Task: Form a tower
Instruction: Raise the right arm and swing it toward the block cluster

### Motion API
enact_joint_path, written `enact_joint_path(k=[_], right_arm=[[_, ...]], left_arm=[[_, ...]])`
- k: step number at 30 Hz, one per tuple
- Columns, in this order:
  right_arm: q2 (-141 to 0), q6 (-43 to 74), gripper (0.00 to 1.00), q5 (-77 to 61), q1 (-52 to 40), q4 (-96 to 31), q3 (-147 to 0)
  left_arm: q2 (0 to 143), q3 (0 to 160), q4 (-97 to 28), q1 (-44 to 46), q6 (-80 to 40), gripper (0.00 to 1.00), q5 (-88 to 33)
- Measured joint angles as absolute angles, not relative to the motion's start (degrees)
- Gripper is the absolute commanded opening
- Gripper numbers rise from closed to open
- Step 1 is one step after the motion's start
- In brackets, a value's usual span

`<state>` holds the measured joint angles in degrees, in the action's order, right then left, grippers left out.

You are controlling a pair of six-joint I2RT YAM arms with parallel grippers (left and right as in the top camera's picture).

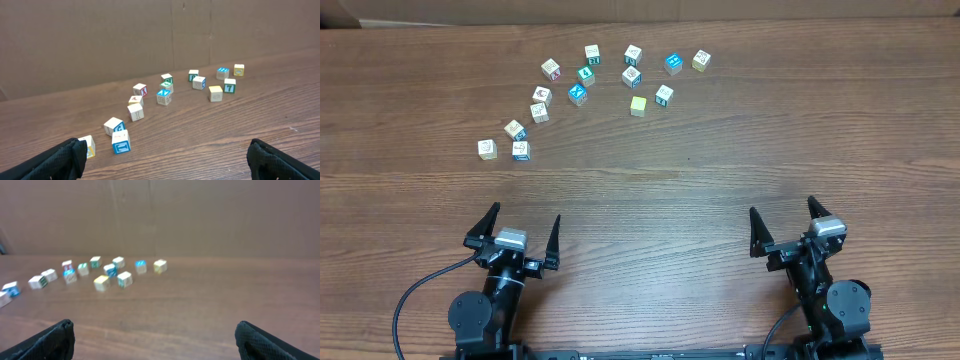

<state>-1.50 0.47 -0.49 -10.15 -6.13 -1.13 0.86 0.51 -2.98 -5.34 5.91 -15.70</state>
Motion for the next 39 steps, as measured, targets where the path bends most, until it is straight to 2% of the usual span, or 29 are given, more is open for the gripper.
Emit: enact_joint_path(k=[5, 10, 17, 30, 35, 39], right_arm=[[-1.8, 2.33, 1.0, -1.72, -10.15, -14.33, -6.55], [-4.38, 2.87, 1.0, -2.15, -10.15, -19.18, -18.41], [-16.14, 3.68, 1.0, -2.74, -10.15, -26.0, -37.89], [-54.37, 3.62, 1.0, -3.97, -10.15, -61.32, -95.07], [-73.06, 3.29, 1.0, -5.17, -10.15, -70.63, -117.34], [-84.97, 3.16, 1.0, -6.17, -10.15, -73.1, -130.74]], left_arm=[[0.86, 0.51, -3.01, -5.34, 5.91, 1.0, -15.7], [0.86, 0.51, -3.01, -5.34, 5.91, 1.0, -15.7], [0.84, 0.51, -3.03, -5.34, 5.91, 1.0, -15.7], [0.86, 0.51, -3.01, -5.34, 5.91, 1.0, -15.7], [0.86, 0.51, -3.01, -5.34, 5.91, 0.99, -15.7], [0.86, 0.51, -3.03, -5.34, 5.91, 1.0, -15.7]])
